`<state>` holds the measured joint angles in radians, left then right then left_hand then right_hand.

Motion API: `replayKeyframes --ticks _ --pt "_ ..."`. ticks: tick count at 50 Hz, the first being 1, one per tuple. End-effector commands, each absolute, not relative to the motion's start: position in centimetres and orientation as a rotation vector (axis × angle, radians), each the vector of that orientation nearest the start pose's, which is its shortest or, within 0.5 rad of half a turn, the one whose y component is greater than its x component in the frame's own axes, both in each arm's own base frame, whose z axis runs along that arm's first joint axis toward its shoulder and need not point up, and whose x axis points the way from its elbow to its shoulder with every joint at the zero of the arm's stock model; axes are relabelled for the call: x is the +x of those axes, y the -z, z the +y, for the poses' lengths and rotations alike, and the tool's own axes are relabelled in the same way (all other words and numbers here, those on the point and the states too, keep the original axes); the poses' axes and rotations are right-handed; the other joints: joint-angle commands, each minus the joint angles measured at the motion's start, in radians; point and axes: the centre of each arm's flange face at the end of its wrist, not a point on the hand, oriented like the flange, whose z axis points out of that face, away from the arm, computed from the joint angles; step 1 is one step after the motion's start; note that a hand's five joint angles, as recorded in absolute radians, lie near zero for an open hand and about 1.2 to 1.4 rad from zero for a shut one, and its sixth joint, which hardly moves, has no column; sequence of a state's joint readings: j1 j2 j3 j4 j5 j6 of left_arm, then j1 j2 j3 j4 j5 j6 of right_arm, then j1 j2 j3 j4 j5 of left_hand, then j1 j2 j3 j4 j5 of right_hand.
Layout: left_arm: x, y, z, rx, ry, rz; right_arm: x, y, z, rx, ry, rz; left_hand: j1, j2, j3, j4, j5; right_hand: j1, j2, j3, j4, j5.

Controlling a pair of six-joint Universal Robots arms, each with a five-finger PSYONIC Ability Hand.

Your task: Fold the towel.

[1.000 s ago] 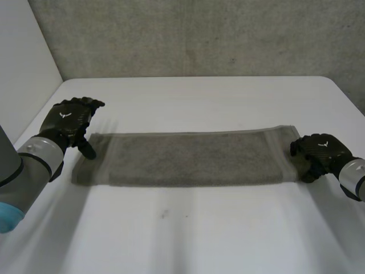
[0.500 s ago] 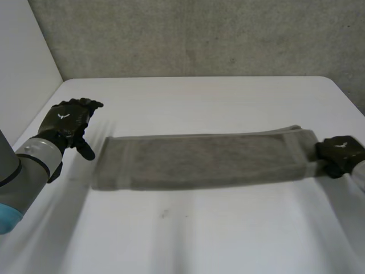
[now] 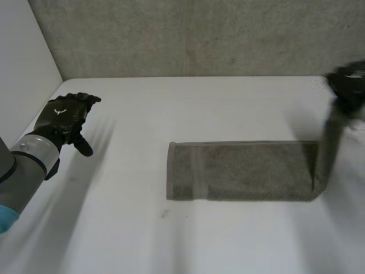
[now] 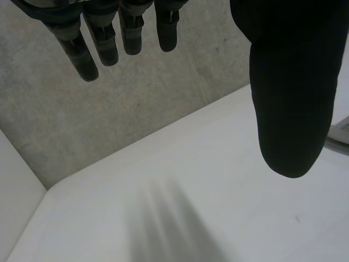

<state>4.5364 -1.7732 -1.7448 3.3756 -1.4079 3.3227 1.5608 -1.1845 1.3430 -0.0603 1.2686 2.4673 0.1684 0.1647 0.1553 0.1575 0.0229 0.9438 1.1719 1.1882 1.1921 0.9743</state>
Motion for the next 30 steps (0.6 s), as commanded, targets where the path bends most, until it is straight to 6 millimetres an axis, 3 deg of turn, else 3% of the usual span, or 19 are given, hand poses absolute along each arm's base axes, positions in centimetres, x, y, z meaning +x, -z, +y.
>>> replayKeyframes --ticks 1,2,3,4,5,7,10,13,14,15,16,17,18,21,23,24,26,29,30 --pt "-20.2 -22.1 -28.9 0.615 2.157 2.375 31.3 -22.5 -28.3 -1.435 1.979 1.792 0.006 0.01 0.019 0.017 -0.023 0.452 0.224 0.208 0.204 0.247" --pt "-20.3 -22.2 -28.8 0.617 2.162 2.374 33.5 -21.1 -26.0 -1.489 1.9 1.742 0.006 0.01 0.019 0.017 -0.023 0.452 0.224 0.208 0.204 0.247" --pt "-20.3 -22.2 -28.8 0.617 2.162 2.374 33.5 -21.1 -26.0 -1.489 1.899 1.742 0.006 0.01 0.019 0.017 -0.023 0.452 0.224 0.208 0.204 0.247" --pt "-20.4 -22.3 -28.8 0.619 2.171 2.369 34.9 -19.6 -24.1 -1.534 1.825 1.717 0.006 0.01 0.019 0.017 -0.023 0.452 0.224 0.208 0.204 0.247" --pt "-20.4 -22.3 -28.8 0.619 2.171 2.369 34.9 -19.6 -24.1 -1.535 1.824 1.717 0.006 0.01 0.019 0.017 -0.023 0.452 0.224 0.208 0.204 0.247" --pt "-20.6 -22.6 -28.7 0.627 2.185 2.361 36.6 -16.6 -21.2 -1.609 1.687 1.697 0.006 0.01 0.019 0.017 -0.023 0.452 0.224 0.208 0.204 0.247" --pt "-21.2 -22.8 -28.5 0.648 2.203 2.354 37.1 -15.0 -20.0 -1.633 1.617 1.707 0.006 0.01 0.019 0.017 -0.023 0.452 0.224 0.208 0.204 0.247" --pt "-21.5 -22.9 -28.4 0.662 2.211 2.353 37.0 -14.8 -19.8 -1.63 1.606 1.713 0.006 0.01 0.019 0.017 -0.023 0.452 0.224 0.208 0.204 0.247" --pt "-21.9 -23.0 -28.3 0.677 2.224 2.347 37.0 -15.1 -19.9 -1.618 1.616 1.715 0.006 0.01 0.019 0.017 -0.023 0.337 0.109 0.093 0.089 0.132" --pt "-22.3 -23.3 -28.3 0.688 2.244 2.337 36.9 -15.7 -20.0 -1.593 1.63 1.719 0.006 0.01 0.019 0.017 -0.023 -0.068 -0.296 -0.312 -0.316 -0.273" --pt "-22.3 -23.3 -28.3 0.688 2.244 2.337 36.9 -15.7 -20.0 -1.593 1.63 1.719 0.006 0.01 0.019 0.017 -0.023 -0.072 -0.3 -0.316 -0.32 -0.277" --pt "-22.8 -23.6 -28.3 0.705 2.261 2.33 36.8 -16.5 -20.0 -1.557 1.646 1.72 0.006 0.01 0.019 0.017 -0.023 -0.598 -0.826 -0.843 -0.846 -0.803" --pt "-23.4 -23.9 -28.2 0.72 2.283 2.327 36.7 -17.6 -20.1 -1.51 1.663 1.721 0.006 0.01 0.019 0.017 -0.023 -0.769 -0.997 -1.014 -1.018 -0.974" --pt "-24.1 -23.9 -28.2 0.736 2.298 2.337 36.2 -18.3 -20.6 -1.452 1.674 1.743 0.006 0.01 0.019 0.017 -0.023 -0.769 -0.997 -1.014 -1.018 -0.974" --pt "-26.3 -23.9 -27.9 0.786 2.346 2.369 33.9 -18.9 -22.7 -1.32 1.678 1.856 0.006 0.01 0.019 0.017 -0.023 -0.769 -0.997 -1.014 -1.018 -0.974" --pt "-26.3 -23.9 -27.9 0.786 2.346 2.369 33.9 -18.9 -22.8 -1.319 1.678 1.857 0.006 0.01 0.019 0.017 -0.023 -0.769 -0.997 -1.014 -1.018 -0.974" --pt "-28.5 -23.8 -27.6 0.823 2.389 2.412 31.4 -18.8 -24.0 -1.195 1.654 1.962 0.006 0.01 0.019 0.017 -0.023 -0.769 -0.997 -1.014 -1.018 -0.974" --pt "-29.3 -23.5 -27.7 0.831 2.4 2.435 29.1 -18.6 -24.4 -1.107 1.623 2.041 0.006 0.01 0.019 0.017 -0.023 -0.769 -0.997 -1.014 -1.018 -0.974" --pt "-30.1 -23.0 -27.7 0.836 2.395 2.469 29.1 -18.6 -24.4 -1.107 1.623 2.041 0.006 0.01 0.019 0.017 -0.023 -0.769 -0.997 -1.014 -1.018 -0.974"
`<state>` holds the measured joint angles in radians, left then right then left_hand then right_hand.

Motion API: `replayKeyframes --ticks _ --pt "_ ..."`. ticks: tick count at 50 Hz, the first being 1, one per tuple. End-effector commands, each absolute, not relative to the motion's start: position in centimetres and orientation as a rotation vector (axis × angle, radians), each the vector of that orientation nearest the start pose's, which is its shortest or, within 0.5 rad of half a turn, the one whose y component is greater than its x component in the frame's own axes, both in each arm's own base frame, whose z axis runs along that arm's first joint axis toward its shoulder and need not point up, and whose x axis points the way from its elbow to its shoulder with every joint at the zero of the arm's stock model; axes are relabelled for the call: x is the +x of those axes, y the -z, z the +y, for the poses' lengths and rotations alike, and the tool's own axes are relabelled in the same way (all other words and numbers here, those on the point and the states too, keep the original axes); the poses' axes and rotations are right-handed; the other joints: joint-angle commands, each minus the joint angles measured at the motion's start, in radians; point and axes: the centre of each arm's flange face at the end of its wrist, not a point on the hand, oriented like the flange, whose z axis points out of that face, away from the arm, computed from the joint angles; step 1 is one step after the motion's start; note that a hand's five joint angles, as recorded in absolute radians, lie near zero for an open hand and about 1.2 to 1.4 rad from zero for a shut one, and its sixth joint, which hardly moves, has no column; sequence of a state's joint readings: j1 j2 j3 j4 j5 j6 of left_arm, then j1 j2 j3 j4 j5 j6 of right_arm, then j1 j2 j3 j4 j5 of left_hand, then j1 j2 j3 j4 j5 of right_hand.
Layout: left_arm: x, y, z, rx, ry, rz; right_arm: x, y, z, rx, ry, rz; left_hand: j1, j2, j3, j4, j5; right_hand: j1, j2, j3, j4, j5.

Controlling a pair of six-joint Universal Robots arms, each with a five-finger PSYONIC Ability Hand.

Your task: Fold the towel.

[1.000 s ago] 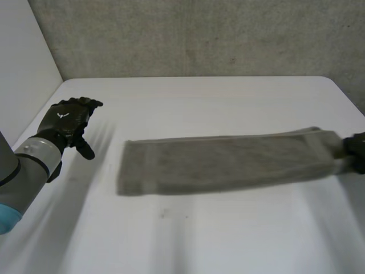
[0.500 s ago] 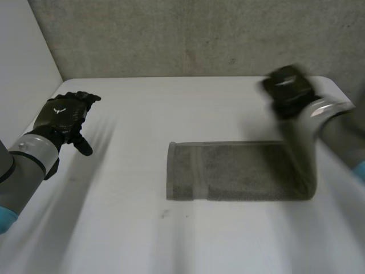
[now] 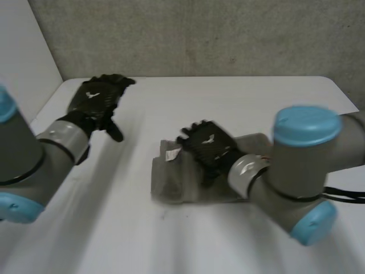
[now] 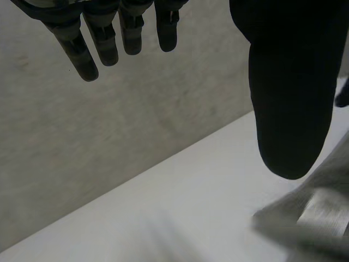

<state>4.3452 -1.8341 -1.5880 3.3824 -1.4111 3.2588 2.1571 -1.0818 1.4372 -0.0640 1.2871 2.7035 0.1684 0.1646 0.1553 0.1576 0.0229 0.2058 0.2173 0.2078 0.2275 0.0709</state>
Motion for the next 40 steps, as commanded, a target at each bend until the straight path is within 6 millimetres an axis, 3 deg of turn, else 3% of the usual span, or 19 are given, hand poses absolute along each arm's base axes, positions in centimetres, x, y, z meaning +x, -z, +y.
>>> replayKeyframes --ticks 1,5,7,11,12,13,15,16,17,18,20,25,30,32,33,34,35,38,40 --pt "-30.8 -22.3 -27.8 0.846 2.383 2.505 27.9 -18.5 -24.6 -1.075 1.623 2.081 0.007 0.011 0.02 0.018 -0.022 -0.031 -0.043 -0.033 -0.053 -0.071" --pt "-32.3 -20.3 -27.3 0.896 2.334 2.574 25.2 -17.7 -25.3 -1.01 1.617 2.178 0.007 0.011 0.02 0.018 -0.022 -0.031 -0.043 -0.033 -0.053 -0.071" --pt "-33.6 -18.0 -26.6 0.96 2.258 2.635 23.2 -16.5 -25.6 -0.977 1.576 2.245 0.007 0.011 0.02 0.018 -0.022 -0.031 -0.043 -0.033 -0.053 -0.071" --pt "-33.9 -15.9 -26.3 0.977 2.177 2.682 21.5 -15.3 -25.7 -0.992 1.536 2.291 0.007 0.011 0.02 0.018 -0.022 -0.031 -0.043 -0.033 -0.053 -0.071" --pt "-33.8 -15.2 -26.2 0.967 2.142 2.697 20.8 -14.8 -25.7 -1.012 1.524 2.31 0.007 0.011 0.02 0.018 -0.022 0.098 0.086 0.096 0.076 0.058" --pt "-33.8 -15.2 -26.2 0.967 2.141 2.697 20.8 -14.8 -25.7 -1.012 1.524 2.31 0.007 0.011 0.02 0.018 -0.022 0.099 0.088 0.097 0.078 0.06" --pt "-33.5 -14.5 -26.2 0.938 2.098 2.705 20.0 -14.2 -25.8 -1.067 1.542 2.333 0.006 0.01 0.019 0.017 -0.023 0.388 0.377 0.386 0.367 0.349" --pt "-33.5 -14.5 -26.2 0.938 2.098 2.705 20.0 -14.2 -25.8 -1.067 1.542 2.333 0.006 0.01 0.019 0.017 -0.023 0.39 0.378 0.388 0.368 0.35" --pt "-33.4 -14.5 -26.1 0.929 2.087 2.707 19.8 -14.1 -25.9 -1.094 1.568 2.333 0.006 0.01 0.019 0.017 -0.023 0.631 0.62 0.629 0.61 0.592" --pt "-33.4 -14.5 -26.1 0.929 2.087 2.707 19.8 -14.1 -25.9 -1.094 1.569 2.333 0.006 0.01 0.019 0.017 -0.023 0.634 0.622 0.632 0.612 0.594" --pt "-33.3 -15.0 -25.8 0.927 2.082 2.71 19.6 -14.1 -26.6 -1.112 1.637 2.332 0.006 0.01 0.019 0.017 -0.023 1.186 1.174 1.184 1.164 1.146" --pt "-32.8 -16.8 -25.2 0.91 2.117 2.691 19.4 -15.1 -28.0 -1.112 1.773 2.322 0.006 0.01 0.019 0.017 -0.023 1.19 1.179 1.188 1.169 1.151" --pt "-32.0 -17.9 -24.6 0.894 2.137 2.677 22.3 -17.6 -27.9 -1.191 1.891 2.172 0.006 0.01 0.019 0.017 -0.023 1.19 1.179 1.188 1.169 1.151" --pt "-31.5 -18.7 -24.1 0.883 2.156 2.661 26.6 -19.4 -26.0 -1.29 1.937 1.983 0.006 0.01 0.019 0.017 -0.023 1.19 1.179 1.188 1.169 1.151" --pt "-31.5 -18.8 -24.1 0.883 2.157 2.661 26.6 -19.4 -26.0 -1.29 1.937 1.982 0.006 0.01 0.019 0.017 -0.023 1.19 1.179 1.188 1.169 1.151" --pt "-31.3 -19.3 -23.9 0.878 2.17 2.651 28.6 -19.9 -25.0 -1.328 1.945 1.909 0.006 0.01 0.019 0.017 -0.023 1.19 1.179 1.188 1.169 1.151" --pt "-30.8 -19.8 -23.8 0.861 2.182 2.64 30.6 -19.8 -23.9 -1.369 1.933 1.851 0.006 0.01 0.019 0.017 -0.023 1.19 1.179 1.188 1.169 1.151" --pt "-30.2 -20.4 -24.0 0.828 2.196 2.621 32.5 -19.6 -22.6 -1.422 1.916 1.792 0.006 0.01 0.019 0.017 -0.023 1.19 1.179 1.188 1.169 1.151" --pt "-28.2 -21.6 -24.8 0.714 2.218 2.57 35.9 -18.8 -19.3 -1.547 1.865 1.659 0.006 0.01 0.019 0.017 -0.023 1.19 1.179 1.188 1.169 1.151"
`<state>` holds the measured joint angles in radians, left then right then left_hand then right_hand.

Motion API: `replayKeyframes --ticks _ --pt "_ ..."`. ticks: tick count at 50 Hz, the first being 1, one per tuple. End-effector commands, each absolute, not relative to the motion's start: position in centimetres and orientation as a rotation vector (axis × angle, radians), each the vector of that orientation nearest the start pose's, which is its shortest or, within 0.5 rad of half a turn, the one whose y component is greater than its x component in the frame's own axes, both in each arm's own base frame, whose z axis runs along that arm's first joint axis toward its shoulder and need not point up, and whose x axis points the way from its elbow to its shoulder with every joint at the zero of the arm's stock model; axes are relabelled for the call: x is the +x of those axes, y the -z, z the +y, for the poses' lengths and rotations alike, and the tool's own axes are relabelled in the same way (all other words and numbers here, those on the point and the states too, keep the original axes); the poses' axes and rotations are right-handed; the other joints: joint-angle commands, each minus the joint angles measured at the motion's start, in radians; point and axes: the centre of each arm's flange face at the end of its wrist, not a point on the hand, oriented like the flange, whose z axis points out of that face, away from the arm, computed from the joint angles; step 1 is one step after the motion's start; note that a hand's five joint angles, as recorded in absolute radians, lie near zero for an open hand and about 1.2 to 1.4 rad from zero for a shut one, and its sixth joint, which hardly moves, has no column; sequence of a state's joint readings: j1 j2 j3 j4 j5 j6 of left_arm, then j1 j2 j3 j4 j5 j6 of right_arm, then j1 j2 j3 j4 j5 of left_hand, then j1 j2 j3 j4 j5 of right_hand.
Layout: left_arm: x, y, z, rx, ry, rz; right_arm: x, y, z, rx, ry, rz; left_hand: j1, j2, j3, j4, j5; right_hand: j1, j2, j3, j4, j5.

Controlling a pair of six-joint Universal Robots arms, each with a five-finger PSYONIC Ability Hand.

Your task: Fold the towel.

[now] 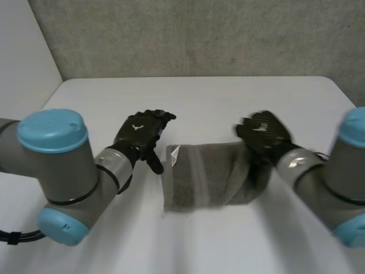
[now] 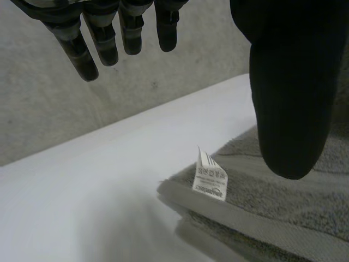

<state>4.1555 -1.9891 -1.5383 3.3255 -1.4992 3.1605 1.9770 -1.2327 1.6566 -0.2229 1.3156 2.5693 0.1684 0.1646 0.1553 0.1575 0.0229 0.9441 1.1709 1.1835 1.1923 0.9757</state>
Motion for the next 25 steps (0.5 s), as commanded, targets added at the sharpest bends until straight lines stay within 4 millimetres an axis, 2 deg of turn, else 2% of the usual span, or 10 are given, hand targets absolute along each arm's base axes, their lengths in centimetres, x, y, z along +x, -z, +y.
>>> replayKeyframes --ticks 1,5,11,12,13,14,15,19,21,25 --pt "-28.2 -21.6 -24.8 0.714 2.218 2.57 35.9 -18.7 -19.3 -1.547 1.865 1.658 0.006 0.01 0.019 0.017 -0.023 0.452 0.225 0.213 0.204 0.246" --pt "-25.8 -22.8 -25.5 0.604 2.234 2.522 38.1 -16.0 -15.1 -1.739 1.751 1.513 0.006 0.01 0.019 0.017 -0.023 0.452 0.225 0.213 0.204 0.246" --pt "-25.2 -23.3 -25.8 0.578 2.254 2.503 37.7 -13.9 -13.5 -1.81 1.642 1.482 0.006 0.01 0.019 0.017 -0.023 0.452 0.225 0.213 0.204 0.246" --pt "-25.3 -23.3 -25.7 0.585 2.253 2.506 37.5 -14.4 -13.3 -1.791 1.645 1.478 0.006 0.01 0.019 0.017 -0.023 0.224 -0.003 -0.016 -0.025 0.017" --pt "-25.5 -23.4 -25.7 0.592 2.264 2.503 37.4 -15.6 -13.7 -1.745 1.681 1.476 0.006 0.01 0.019 0.017 -0.023 -0.357 -0.584 -0.597 -0.605 -0.563" --pt "-25.6 -23.4 -25.7 0.593 2.264 2.503 37.4 -15.6 -13.7 -1.744 1.681 1.476 0.006 0.01 0.019 0.017 -0.023 -0.363 -0.59 -0.602 -0.611 -0.569" --pt "-25.7 -23.4 -25.8 0.596 2.273 2.501 36.8 -17.0 -14.8 -1.671 1.728 1.513 0.01 0.014 0.023 0.021 -0.019 -0.77 -0.996 -1.009 -1.018 -0.976" --pt "-26.6 -24.0 -25.8 0.624 2.318 2.488 34.3 -19.4 -18.7 -1.457 1.797 1.662 0.016 0.02 0.029 0.027 -0.013 -0.77 -0.996 -1.009 -1.018 -0.976" --pt "-28.7 -23.6 -25.6 0.705 2.338 2.512 32.0 -21.4 -21.2 -1.224 1.821 1.77 0.036 0.04 0.049 0.047 0.007 -0.77 -0.996 -1.009 -1.018 -0.976" --pt "-31.4 -23.0 -24.8 0.8 2.345 2.543 30.1 -21.9 -22.8 -0.993 1.772 1.867 0.042 0.046 0.055 0.053 0.013 -0.77 -0.996 -1.009 -1.018 -0.976"
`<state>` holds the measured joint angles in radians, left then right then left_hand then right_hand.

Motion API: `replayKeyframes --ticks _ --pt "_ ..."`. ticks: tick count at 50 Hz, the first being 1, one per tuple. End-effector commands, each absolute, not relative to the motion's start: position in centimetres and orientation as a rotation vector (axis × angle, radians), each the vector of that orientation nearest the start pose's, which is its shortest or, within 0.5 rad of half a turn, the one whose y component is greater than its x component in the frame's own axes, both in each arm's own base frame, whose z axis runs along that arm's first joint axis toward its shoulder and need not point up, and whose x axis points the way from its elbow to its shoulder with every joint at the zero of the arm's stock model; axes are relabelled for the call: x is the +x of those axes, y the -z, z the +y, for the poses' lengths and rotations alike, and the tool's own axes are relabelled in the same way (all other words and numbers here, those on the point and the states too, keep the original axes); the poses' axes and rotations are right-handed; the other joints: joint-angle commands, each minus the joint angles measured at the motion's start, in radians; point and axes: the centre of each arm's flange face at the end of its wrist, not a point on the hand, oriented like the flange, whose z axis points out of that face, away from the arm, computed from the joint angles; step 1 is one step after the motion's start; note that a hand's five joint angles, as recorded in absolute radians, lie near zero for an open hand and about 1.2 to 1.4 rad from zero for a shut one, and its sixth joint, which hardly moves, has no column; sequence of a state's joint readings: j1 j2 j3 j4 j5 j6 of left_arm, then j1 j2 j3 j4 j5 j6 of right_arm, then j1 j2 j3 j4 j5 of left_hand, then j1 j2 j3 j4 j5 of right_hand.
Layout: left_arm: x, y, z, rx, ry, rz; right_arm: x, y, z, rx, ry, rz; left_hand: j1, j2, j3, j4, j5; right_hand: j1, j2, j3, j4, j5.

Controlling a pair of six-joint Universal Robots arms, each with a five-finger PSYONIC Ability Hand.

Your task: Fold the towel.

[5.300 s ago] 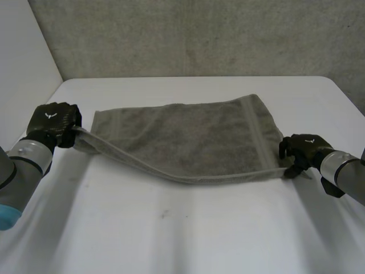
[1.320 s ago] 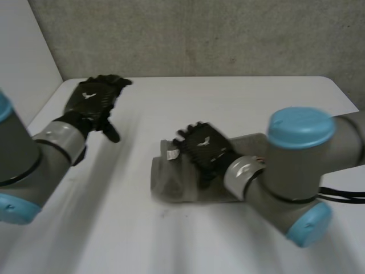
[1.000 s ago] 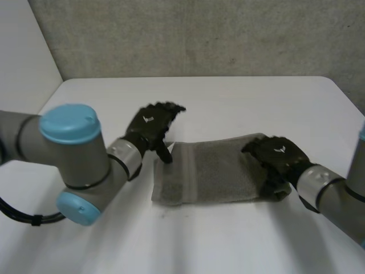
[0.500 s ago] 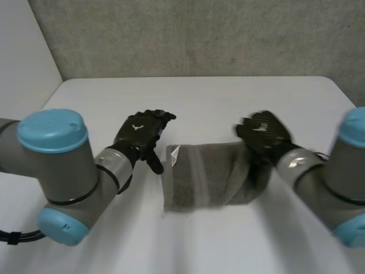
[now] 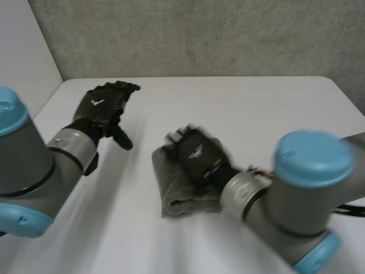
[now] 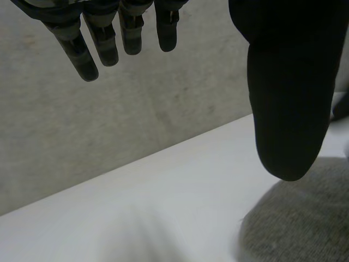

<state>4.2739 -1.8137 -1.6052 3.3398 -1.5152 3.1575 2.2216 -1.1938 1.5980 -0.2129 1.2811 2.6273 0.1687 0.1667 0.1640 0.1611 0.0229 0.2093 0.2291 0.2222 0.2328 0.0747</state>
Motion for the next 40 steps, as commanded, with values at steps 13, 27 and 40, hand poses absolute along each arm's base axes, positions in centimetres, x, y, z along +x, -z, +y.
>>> replayKeyframes --ticks 13,27,40 --pt "-33.5 -15.9 -23.3 0.76 1.946 2.858 27.8 -17.5 -26.4 -0.755 1.313 2.121 0.051 0.053 0.055 0.058 0.022 -0.035 -0.055 -0.048 -0.058 -0.075" --pt "-32.8 -14.1 -23.1 0.737 1.845 2.831 29.1 -14.0 -28.1 -0.946 1.306 2.16 0.039 0.041 0.044 0.047 0.01 -0.035 -0.055 -0.048 -0.058 -0.075" --pt "-32.9 -18.6 -23.6 0.809 2.018 2.663 29.0 -19.3 -28.8 -0.953 1.528 2.081 0.027 0.029 0.032 0.035 -0.001 -0.035 -0.055 -0.048 -0.058 -0.075"
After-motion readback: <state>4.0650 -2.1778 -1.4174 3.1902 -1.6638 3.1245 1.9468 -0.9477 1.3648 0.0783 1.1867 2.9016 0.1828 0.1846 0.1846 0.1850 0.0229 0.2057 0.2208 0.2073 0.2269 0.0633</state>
